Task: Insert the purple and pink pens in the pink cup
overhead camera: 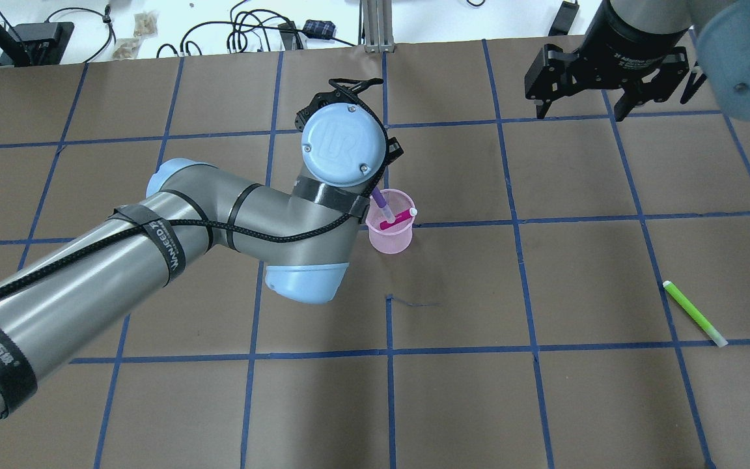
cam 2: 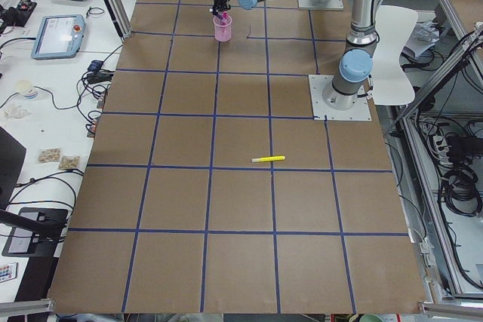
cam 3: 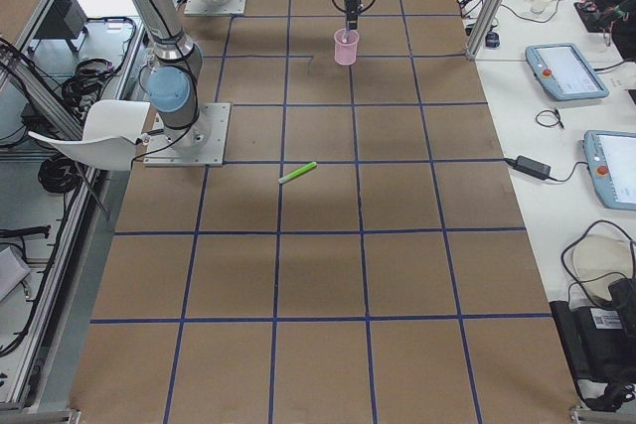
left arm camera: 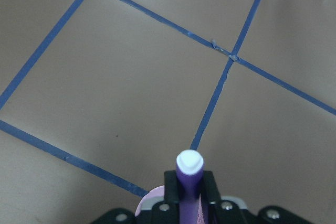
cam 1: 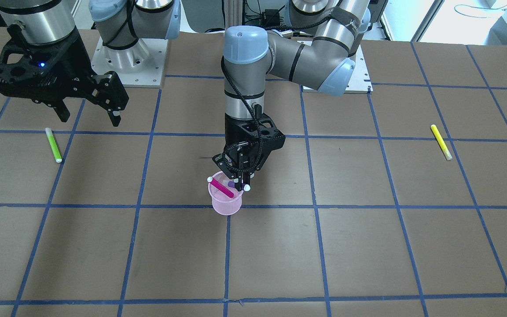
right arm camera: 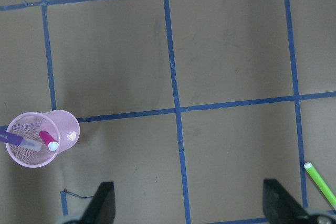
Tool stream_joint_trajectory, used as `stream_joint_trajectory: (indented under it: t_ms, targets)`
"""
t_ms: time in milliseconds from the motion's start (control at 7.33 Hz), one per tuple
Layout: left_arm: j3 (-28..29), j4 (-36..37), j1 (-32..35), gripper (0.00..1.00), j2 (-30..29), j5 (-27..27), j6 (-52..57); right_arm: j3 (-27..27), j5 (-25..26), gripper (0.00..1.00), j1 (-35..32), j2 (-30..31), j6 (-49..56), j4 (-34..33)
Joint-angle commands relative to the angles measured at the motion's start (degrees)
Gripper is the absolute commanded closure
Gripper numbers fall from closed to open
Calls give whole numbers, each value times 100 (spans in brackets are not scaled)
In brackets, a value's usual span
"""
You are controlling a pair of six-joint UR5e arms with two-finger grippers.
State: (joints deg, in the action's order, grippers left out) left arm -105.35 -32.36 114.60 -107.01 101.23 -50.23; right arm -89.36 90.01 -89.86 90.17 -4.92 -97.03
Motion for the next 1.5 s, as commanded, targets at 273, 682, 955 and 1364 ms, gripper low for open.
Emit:
stream_joint_trajectory:
  t_ms: [273,682,955,1364]
  targets:
    - [-56,-16,71,100,-13,28,-127,-2,16,0,-57,27,-43,9]
    - [-73,-33,71,60,-13,11,-136,-11,34,0,-58,9,34,-43]
    - [-73,-42,71,30,-22,11,-136,-11,34,0,-58,0,35,-70]
    - [23,-696,-680,12,241,-224,938,-11,34,0,-49,-17,35,-79]
